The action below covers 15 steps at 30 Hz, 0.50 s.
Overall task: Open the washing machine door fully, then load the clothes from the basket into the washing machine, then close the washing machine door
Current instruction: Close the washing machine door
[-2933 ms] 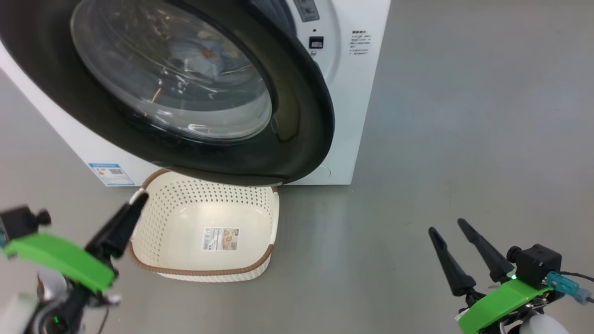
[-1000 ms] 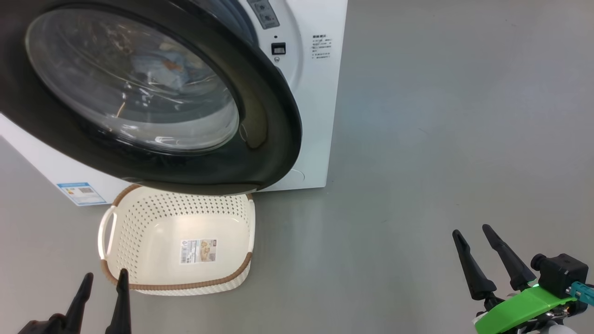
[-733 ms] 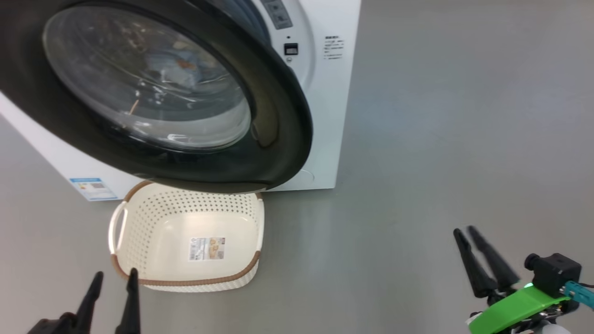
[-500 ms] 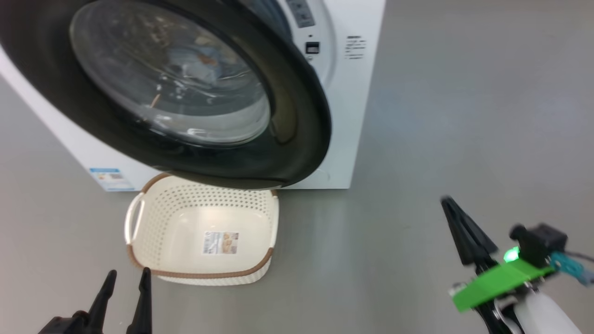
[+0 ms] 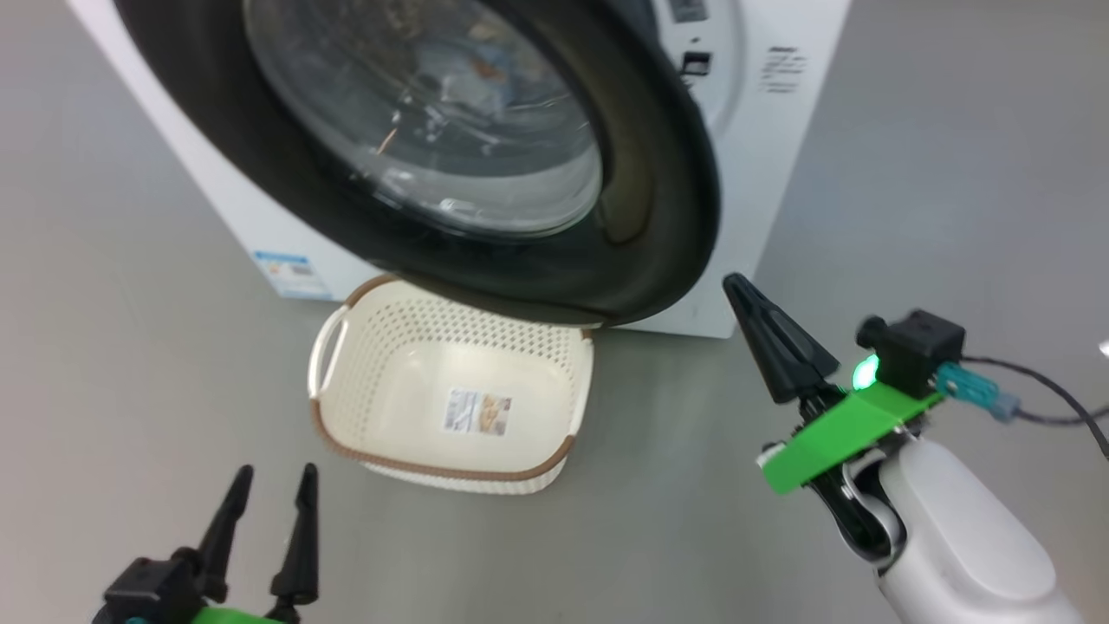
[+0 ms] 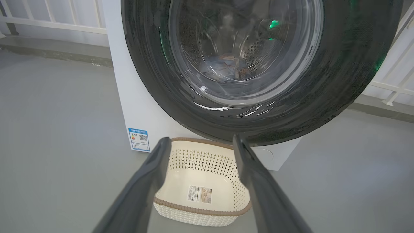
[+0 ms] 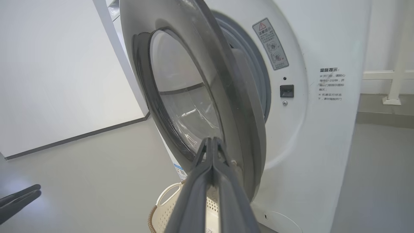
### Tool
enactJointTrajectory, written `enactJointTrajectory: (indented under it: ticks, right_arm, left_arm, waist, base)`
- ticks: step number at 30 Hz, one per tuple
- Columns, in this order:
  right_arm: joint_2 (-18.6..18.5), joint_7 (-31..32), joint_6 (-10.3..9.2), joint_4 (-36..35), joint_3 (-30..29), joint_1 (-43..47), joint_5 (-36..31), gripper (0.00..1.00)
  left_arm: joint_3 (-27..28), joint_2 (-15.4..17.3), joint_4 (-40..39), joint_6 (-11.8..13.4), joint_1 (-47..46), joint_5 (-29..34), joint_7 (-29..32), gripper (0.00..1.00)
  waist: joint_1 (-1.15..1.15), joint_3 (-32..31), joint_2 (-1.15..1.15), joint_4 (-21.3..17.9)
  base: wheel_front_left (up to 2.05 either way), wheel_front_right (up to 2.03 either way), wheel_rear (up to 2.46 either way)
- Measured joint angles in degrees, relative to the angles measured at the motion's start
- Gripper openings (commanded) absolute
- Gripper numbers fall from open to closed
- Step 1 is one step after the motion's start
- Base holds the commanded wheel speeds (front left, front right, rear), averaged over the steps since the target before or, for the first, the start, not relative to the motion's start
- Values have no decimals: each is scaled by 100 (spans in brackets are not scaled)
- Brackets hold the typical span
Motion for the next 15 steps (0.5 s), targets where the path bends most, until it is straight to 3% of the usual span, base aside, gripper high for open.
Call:
enactJointTrajectory:
  ticks: [15]
  right_arm:
    - [15, 0, 0, 856, 237, -1218, 119, 0]
  left_arm:
    - [-224, -154, -44, 0, -504, 12, 0, 100]
  waist:
    - [0, 731, 0, 542]
  base:
    - [0, 0, 0]
